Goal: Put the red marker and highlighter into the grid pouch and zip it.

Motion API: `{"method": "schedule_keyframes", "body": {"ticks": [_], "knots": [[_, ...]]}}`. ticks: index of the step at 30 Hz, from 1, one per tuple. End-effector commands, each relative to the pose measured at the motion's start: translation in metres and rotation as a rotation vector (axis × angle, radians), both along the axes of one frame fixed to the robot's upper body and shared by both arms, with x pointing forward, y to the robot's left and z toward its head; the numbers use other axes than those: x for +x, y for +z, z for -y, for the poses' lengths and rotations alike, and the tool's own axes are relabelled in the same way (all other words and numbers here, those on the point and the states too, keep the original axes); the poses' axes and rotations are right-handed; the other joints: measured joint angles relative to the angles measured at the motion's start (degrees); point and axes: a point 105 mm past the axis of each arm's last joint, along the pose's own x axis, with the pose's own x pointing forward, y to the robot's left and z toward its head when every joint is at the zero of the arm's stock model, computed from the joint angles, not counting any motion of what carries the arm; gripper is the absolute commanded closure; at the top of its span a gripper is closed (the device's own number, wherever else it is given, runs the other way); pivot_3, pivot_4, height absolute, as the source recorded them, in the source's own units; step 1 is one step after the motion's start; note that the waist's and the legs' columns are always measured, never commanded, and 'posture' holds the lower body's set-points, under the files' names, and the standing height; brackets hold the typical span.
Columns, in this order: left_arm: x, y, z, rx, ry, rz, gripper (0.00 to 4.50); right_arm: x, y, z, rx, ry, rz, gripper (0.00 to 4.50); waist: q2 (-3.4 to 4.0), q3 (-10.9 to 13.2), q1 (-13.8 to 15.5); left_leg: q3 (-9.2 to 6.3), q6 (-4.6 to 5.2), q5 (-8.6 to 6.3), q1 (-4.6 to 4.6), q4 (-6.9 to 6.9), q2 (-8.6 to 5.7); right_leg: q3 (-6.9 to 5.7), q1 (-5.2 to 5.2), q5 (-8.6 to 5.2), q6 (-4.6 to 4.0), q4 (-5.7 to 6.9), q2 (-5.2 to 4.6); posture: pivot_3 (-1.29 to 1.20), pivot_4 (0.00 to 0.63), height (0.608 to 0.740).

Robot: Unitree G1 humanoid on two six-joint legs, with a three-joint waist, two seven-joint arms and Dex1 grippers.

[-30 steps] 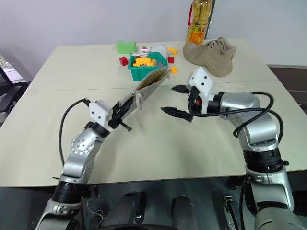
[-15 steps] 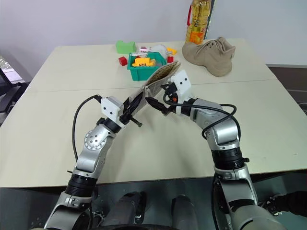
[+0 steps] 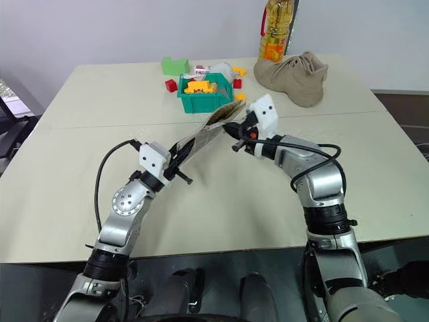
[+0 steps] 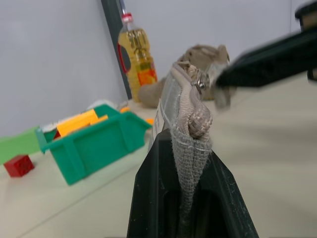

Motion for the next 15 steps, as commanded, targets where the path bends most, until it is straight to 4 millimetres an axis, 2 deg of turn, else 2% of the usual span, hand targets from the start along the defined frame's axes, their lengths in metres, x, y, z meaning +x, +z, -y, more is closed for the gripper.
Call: {"method": "schedule_keyframes", "body": {"ticks": [1,5,8,11,12,15], "knots": [[-0.010,0.013,-0.008,0.011,-0.015,0.064,4.50,0.021,0.022,0.050,0.012,-0.245,0.087,4.47,0.00,0.0,0.0,0.00,0.00,0.00,0.00,-0.01,0.00,0.00,0.00,0.00,0.00,0.00,0.00,0.00,0.150,0.740],[-0.014,0.007,-0.014,0.031,-0.014,0.043,4.50,0.033,0.018,0.078,-0.004,-0.407,0.082,4.47,0.00,0.0,0.0,0.01,0.00,0.00,0.00,-0.02,0.00,0.02,-0.01,0.00,0.00,0.00,-0.01,0.00,0.150,0.740],[-0.016,0.001,-0.021,0.034,-0.012,0.012,4.50,0.031,0.006,0.079,-0.078,-0.381,0.055,4.47,0.02,0.0,-0.5,0.05,0.00,0.00,0.00,-0.06,0.02,0.04,-0.03,0.00,0.00,0.00,-0.01,0.00,0.150,0.740],[-0.017,-0.003,-0.027,0.031,-0.013,-0.019,4.50,0.019,-0.005,0.065,-0.101,-0.246,0.009,3.60,0.02,0.0,-0.7,0.04,0.00,0.00,0.01,-0.10,0.05,0.04,-0.05,-0.01,-0.01,0.00,0.00,0.00,0.150,0.740],[-0.016,-0.004,-0.030,0.023,-0.005,-0.030,3.82,0.015,-0.008,0.063,-0.119,-0.216,0.008,3.10,0.02,0.0,-0.7,0.04,0.00,0.00,0.00,-0.10,0.04,0.04,-0.04,-0.01,-0.01,-0.01,0.00,0.00,0.150,0.740],[-0.018,-0.008,-0.047,0.046,0.034,-0.060,2.47,-0.002,-0.015,0.060,-0.140,-0.106,-0.003,1.47,0.02,0.0,-0.9,0.03,0.02,0.00,0.00,-0.08,0.04,0.03,-0.01,-0.01,0.00,-0.02,0.00,0.00,0.150,0.740]]}}
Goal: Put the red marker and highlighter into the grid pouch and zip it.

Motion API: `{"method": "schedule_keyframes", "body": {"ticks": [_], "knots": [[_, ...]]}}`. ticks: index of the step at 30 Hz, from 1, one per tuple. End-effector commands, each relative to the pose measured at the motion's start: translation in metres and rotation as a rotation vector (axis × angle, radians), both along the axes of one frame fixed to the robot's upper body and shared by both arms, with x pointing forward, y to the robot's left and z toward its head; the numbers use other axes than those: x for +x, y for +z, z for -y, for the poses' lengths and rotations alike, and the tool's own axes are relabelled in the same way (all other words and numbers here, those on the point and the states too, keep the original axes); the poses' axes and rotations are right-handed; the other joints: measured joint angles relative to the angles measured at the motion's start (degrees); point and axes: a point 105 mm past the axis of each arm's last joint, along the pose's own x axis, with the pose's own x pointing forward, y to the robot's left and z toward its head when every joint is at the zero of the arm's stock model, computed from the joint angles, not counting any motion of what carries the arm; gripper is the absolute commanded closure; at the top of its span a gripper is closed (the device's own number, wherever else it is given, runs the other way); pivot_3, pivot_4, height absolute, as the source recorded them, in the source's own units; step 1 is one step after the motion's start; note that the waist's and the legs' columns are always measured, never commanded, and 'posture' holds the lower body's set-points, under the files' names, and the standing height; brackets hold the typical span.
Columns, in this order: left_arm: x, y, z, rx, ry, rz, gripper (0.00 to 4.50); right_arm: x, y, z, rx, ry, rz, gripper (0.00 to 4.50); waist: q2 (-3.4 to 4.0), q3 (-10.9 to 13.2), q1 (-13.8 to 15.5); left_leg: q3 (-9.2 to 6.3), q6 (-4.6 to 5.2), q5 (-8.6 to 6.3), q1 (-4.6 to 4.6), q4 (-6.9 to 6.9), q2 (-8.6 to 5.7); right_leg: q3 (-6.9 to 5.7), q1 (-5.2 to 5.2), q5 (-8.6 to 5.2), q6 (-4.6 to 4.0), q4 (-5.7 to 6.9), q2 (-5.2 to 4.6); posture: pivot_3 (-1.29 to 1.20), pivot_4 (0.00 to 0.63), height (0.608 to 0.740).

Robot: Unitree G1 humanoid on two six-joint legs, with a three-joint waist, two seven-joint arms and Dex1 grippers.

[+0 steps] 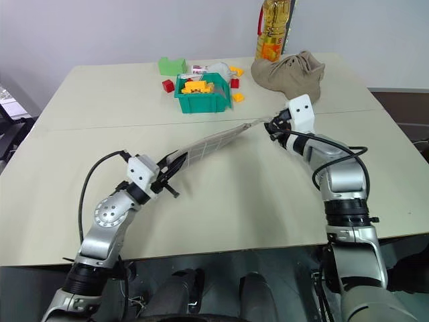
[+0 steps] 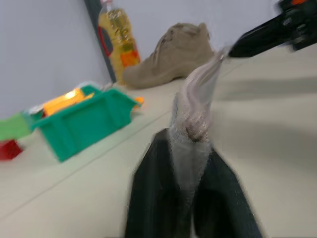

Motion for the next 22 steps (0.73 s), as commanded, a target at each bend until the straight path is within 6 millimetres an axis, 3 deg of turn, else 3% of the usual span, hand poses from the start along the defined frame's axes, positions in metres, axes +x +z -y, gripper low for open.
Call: {"method": "schedule_keyframes", "body": {"ticks": [1,3,4,5,11,15,22], "knots": [[-0.005,0.008,-0.019,0.011,0.040,0.016,1.96,-0.019,0.009,-0.011,0.000,0.142,0.029,0.99,0.00,0.0,-0.3,0.00,0.00,0.00,0.00,0.00,0.00,0.00,0.00,0.00,0.00,0.00,0.00,0.00,0.150,0.740],[-0.009,0.003,-0.033,0.029,0.075,-0.003,0.85,-0.027,0.002,-0.006,-0.006,0.170,0.000,0.00,0.00,0.0,-0.5,-0.01,0.01,0.00,0.01,-0.01,0.01,0.00,0.00,0.00,0.00,0.00,0.00,0.00,0.150,0.740],[-0.012,0.001,-0.039,0.032,0.090,-0.016,0.26,-0.031,-0.002,-0.003,-0.018,0.180,-0.012,0.00,0.00,0.0,-0.5,0.00,0.01,0.00,0.01,-0.01,0.00,0.00,0.00,0.00,0.00,0.00,0.00,0.00,0.150,0.740],[-0.014,-0.001,-0.046,0.037,0.104,-0.026,0.02,-0.034,-0.005,0.000,-0.025,0.186,-0.026,0.00,0.01,0.0,-0.4,-0.01,0.01,-0.01,0.01,-0.01,0.01,0.01,0.00,0.00,0.00,-0.01,0.00,0.00,0.150,0.740],[-0.035,-0.024,-0.087,0.022,0.239,-0.158,0.02,-0.044,-0.024,0.031,-0.004,0.111,-0.038,0.00,0.01,0.0,-0.4,-0.02,0.02,-0.02,0.01,-0.01,0.01,0.01,0.02,-0.01,-0.01,-0.04,-0.04,0.00,0.150,0.740],[-0.042,-0.043,-0.104,0.012,0.319,-0.254,0.02,-0.045,-0.034,0.040,0.005,0.074,-0.036,0.00,0.01,0.0,-0.2,-0.01,0.03,-0.03,0.01,-0.02,-0.01,0.00,0.03,-0.01,-0.01,-0.04,-0.08,0.00,0.150,0.740],[-0.046,-0.057,-0.111,0.043,0.370,-0.327,0.02,-0.044,-0.041,0.037,0.024,0.076,-0.033,0.00,0.01,0.0,-0.2,-0.02,0.04,-0.04,0.03,-0.02,-0.02,-0.02,0.06,-0.01,-0.01,-0.04,-0.11,0.00,0.150,0.740]]}}
